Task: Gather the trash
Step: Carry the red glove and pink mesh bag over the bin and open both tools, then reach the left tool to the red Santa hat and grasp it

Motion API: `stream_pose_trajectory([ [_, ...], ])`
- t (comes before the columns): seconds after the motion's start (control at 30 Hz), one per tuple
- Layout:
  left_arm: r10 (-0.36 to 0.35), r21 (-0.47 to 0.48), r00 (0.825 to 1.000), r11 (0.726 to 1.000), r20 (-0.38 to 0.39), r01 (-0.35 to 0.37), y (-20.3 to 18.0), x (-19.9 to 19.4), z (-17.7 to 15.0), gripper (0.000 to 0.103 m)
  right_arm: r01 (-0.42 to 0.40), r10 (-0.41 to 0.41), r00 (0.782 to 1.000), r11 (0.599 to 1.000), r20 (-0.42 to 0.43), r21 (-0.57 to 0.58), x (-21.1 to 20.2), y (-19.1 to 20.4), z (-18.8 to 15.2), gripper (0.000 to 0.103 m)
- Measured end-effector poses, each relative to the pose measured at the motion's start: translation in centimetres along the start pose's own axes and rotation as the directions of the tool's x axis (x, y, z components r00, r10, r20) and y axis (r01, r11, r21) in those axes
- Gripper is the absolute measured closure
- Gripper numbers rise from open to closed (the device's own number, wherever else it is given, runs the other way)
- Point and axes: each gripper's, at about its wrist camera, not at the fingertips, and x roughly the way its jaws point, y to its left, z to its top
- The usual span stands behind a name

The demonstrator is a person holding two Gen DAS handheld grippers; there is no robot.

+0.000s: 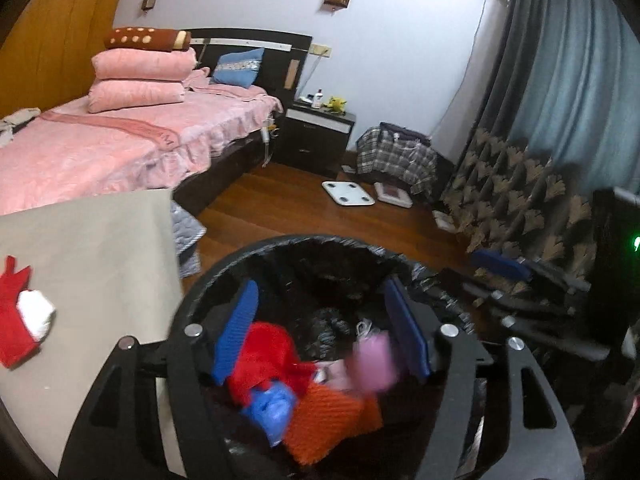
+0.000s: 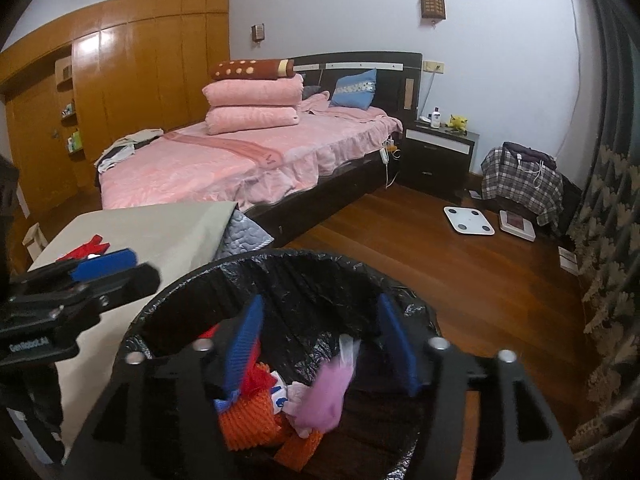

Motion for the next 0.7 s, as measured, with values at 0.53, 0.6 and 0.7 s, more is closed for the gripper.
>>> stream_pose_trajectory([
  [0.53, 0.336, -0.096, 0.934, 0.941, 0.122, -0.326, 8.7, -9.1, -1.0, 0.013, -0.129, 0.129, 0.99, 0.992, 0.048, -0.018, 0.5, 6.6, 1.5, 0.006],
  [0.6, 0.377, -0.113, 0.918, 0.924, 0.125, -0.364, 10.0, -10.2, -1.2, 0.013, -0.15, 0.152, 0.987, 0.988, 0.051, -0.026, 0.9, 8.1, 1.9, 0.006],
  [0.7, 0.437, -0.142, 0.891, 0.896, 0.122, -0.42, 12.5, -11.6, -1.7, 0.013, -0.182, 0.185, 0.981, 0.982, 0.064, -0.046, 1.7, 10.8, 2.7, 0.006],
])
